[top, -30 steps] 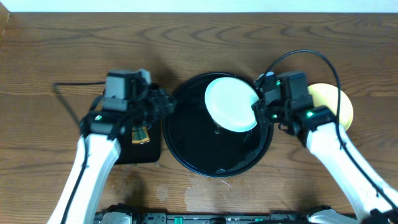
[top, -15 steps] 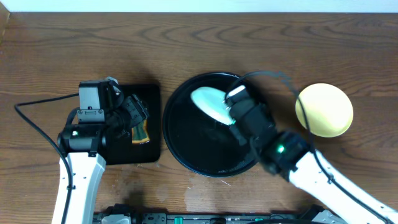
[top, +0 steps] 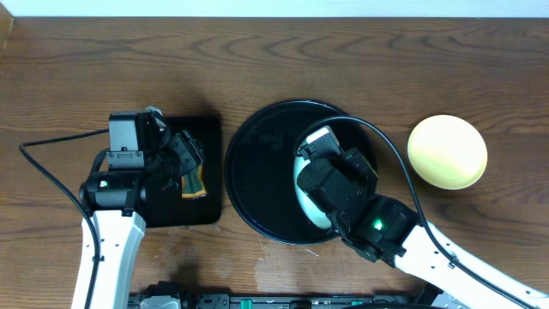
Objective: Clean dirty plates on tray and stack at the side
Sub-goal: 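Lift the green plate with the right gripper and carry it right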
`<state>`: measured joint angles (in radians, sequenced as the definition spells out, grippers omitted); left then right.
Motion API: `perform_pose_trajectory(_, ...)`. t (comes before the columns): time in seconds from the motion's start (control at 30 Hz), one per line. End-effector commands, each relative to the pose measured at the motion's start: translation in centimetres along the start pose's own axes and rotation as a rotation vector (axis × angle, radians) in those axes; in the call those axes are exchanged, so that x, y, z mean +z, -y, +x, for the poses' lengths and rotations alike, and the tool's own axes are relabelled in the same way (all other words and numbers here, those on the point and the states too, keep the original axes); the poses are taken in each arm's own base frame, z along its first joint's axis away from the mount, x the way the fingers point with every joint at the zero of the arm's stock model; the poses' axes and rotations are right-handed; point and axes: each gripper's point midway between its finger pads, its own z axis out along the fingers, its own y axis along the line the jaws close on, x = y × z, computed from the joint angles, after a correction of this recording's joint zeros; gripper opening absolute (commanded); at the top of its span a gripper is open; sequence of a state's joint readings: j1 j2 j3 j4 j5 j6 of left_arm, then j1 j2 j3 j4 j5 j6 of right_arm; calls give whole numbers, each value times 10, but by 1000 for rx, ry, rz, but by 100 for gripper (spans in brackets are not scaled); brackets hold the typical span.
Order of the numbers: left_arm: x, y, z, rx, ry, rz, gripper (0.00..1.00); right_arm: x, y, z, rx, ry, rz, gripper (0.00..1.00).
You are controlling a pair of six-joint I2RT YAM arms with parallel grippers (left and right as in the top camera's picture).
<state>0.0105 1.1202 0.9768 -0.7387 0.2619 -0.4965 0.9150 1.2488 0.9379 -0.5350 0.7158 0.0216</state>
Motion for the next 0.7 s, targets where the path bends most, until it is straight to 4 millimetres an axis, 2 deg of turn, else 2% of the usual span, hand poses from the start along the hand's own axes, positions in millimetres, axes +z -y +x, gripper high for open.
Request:
perform_pose_trajectory(0.0,-2,-2,-2,11,10,-12,65,-6,9,-7,10,26,37,1)
perform_pose_trajectory(0.33,-1,-2,-1,11,3,-9,66,-6,10,-7,26,24,39,1)
perform_pose_trajectory(0.43,-1,8,5,43,-32,50,66,-1,16,-2,156,2,44,2)
perform_pose_trajectory(0.5,0,19,11,87,-62,106,66,8,17,7,258,-43,-10,9)
perform_pose_trajectory(0.6,9,38,24,194,-107,158,66,29,16,31,477,-189,-226,29)
perform_pose_trajectory(0.67,16,50,34,262,-137,179,66,35,21,42,586,-255,-348,35)
